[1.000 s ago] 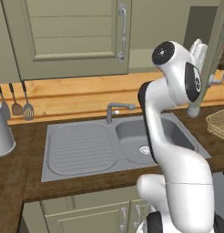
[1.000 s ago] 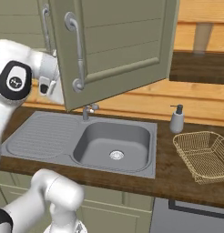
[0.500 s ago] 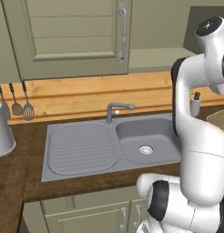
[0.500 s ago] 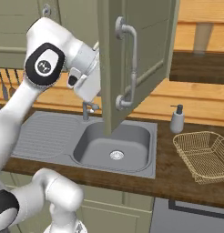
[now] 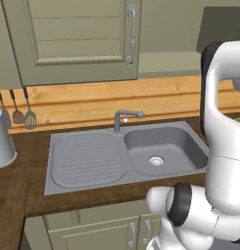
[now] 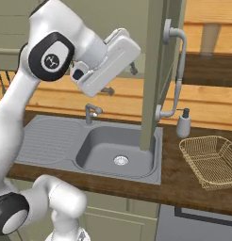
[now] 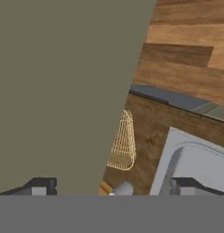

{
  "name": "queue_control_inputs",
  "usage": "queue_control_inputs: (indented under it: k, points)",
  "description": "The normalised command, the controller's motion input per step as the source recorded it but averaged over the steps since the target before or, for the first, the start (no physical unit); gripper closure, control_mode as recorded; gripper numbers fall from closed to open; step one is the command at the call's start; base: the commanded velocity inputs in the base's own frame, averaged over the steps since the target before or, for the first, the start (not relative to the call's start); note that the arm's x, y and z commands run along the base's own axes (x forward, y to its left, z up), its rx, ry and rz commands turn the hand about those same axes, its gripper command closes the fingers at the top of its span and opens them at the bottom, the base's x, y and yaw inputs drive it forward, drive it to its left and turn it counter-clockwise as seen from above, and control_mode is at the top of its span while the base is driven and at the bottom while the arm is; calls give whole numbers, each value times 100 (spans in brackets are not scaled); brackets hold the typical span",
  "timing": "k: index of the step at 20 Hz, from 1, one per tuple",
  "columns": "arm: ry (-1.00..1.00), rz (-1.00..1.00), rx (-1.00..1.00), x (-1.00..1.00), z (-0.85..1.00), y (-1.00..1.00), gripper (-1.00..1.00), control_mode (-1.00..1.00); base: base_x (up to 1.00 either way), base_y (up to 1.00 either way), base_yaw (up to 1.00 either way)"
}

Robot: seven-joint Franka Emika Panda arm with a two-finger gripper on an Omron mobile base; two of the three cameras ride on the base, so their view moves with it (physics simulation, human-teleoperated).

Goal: Open the cabinet, pick up the bread from the cabinet and place it in the basket. Then move the basket to the dining counter.

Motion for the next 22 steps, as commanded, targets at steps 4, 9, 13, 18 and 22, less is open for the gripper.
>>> queue_control_inputs:
  k: [4, 9, 13, 18, 22]
  points:
    - [-20, 27, 0, 35, -9, 100, -100, -100, 0, 0, 0]
    - [1, 69, -9, -1, 0, 90, -100, -100, 0, 0, 0]
    - [13, 82, -25, -40, 0, 64, -100, -100, 0, 0, 0]
    - [6, 91, -28, -40, 0, 34, -100, -100, 0, 0, 0]
    - [-3, 78, -36, -8, 0, 35, -100, -100, 0, 0, 0]
